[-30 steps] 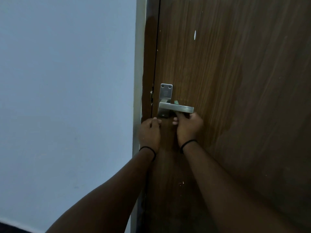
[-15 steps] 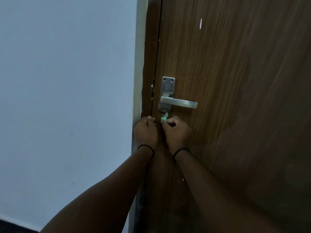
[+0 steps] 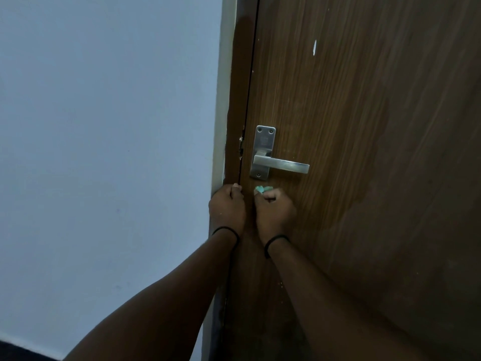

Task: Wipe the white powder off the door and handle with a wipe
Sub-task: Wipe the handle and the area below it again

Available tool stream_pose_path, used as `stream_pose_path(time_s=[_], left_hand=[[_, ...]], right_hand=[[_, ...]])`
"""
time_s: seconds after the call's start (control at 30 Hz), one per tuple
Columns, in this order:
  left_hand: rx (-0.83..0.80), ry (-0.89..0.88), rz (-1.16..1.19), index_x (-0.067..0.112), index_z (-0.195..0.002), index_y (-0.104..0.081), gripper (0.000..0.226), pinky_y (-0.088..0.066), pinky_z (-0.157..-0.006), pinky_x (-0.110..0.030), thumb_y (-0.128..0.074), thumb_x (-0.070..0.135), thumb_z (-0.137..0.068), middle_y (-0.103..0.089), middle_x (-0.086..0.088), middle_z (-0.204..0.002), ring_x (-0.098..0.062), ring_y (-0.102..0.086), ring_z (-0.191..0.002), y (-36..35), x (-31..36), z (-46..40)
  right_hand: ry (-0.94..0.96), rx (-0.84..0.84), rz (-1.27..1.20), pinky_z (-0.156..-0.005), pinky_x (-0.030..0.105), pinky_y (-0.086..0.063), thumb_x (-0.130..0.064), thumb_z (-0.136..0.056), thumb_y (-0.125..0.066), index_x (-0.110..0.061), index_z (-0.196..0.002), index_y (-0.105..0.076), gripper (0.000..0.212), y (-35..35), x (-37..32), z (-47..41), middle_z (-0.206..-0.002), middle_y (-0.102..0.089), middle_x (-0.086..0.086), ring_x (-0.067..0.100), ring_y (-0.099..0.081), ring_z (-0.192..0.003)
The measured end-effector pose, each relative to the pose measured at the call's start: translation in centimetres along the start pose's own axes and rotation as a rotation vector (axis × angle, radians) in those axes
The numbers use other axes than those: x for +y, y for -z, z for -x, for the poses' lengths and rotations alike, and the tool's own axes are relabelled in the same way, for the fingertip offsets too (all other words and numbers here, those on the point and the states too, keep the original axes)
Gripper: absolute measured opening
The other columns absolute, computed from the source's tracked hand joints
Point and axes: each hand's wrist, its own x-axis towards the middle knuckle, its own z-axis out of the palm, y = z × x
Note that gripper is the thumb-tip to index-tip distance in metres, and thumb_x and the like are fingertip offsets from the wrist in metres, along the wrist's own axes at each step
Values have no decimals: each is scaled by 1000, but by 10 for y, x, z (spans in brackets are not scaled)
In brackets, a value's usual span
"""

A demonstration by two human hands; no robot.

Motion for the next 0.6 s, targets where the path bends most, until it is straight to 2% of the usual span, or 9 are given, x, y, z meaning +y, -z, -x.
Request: stream_pose_path(time_s=[0.07,0.13,0.2,0.33,0.4,0.47,0.53,0.6], left_hand=[[13,-6,-8,33,-81,-62,26,-44,-62,-21,-44,33,-100,-69,5,-80,-14,-65,-77,1,2,-1],[27,1,-5,30,-86,-65,27,-42,-63,-19,-42,32,-100,-70,3,-82,-14,-65,-78,0,3,-1],[24,2,7,28,-89,-67,28,-46,-68,-23,-41,32,-101,-71,1,-84,-16,-65,-79,-1,2,-2],[17,-21,13,35,-73,-58,32,-49,-69,-27,-42,33,-100,-67,5,-76,-15,-65,-75,0,3,-3],[-1,-25,10,35,-73,-56,32,-53,-72,-31,-41,33,-101,-67,3,-76,-17,-65,-76,1,5,-1],[-49,-46,-7,31,-79,-59,28,-55,-74,-35,-42,32,-101,-67,0,-79,-18,-65,-78,3,7,5],[-98,-81,-24,21,-88,-65,24,-55,-74,-35,-45,29,-100,-68,-2,-83,-18,-65,-80,5,11,14],[-115,-153,-49,16,-94,-67,19,-48,-68,-25,-50,23,-98,-69,-1,-88,-12,-61,-81,7,20,25]], right_hand=[[86,-77,18,-51,4,-38,-23,-84,-73,-21,-78,-65,10,-4,-7,3,-67,-58,-18,-5,-56,-63],[95,-81,19,-50,4,-38,-25,-84,-73,-20,-80,-68,8,-10,-14,0,-68,-60,-17,-6,-56,-63],[56,-31,18,-52,8,-37,-26,-85,-72,-19,-83,-68,9,-14,-18,-7,-73,-63,-14,-3,-57,-65],[-44,89,-17,-54,13,-38,-23,-84,-72,-19,-83,-67,6,-3,-11,-18,-78,-66,-9,4,-60,-70],[-95,154,-48,-57,16,-43,-22,-84,-71,-15,-88,-67,9,14,-3,-22,-86,-68,-4,8,-62,-77],[-117,216,-77,-63,21,-49,-20,-84,-71,-12,-89,-65,11,37,2,-23,-90,-67,0,9,-59,-79],[-70,232,-33,-62,17,-45,-16,-83,-71,-12,-82,-61,11,60,5,-21,-90,-64,2,10,-56,-77],[-9,174,5,-61,16,-45,-10,-83,-69,-15,-82,-58,12,79,3,-14,-87,-63,0,12,-58,-77]])
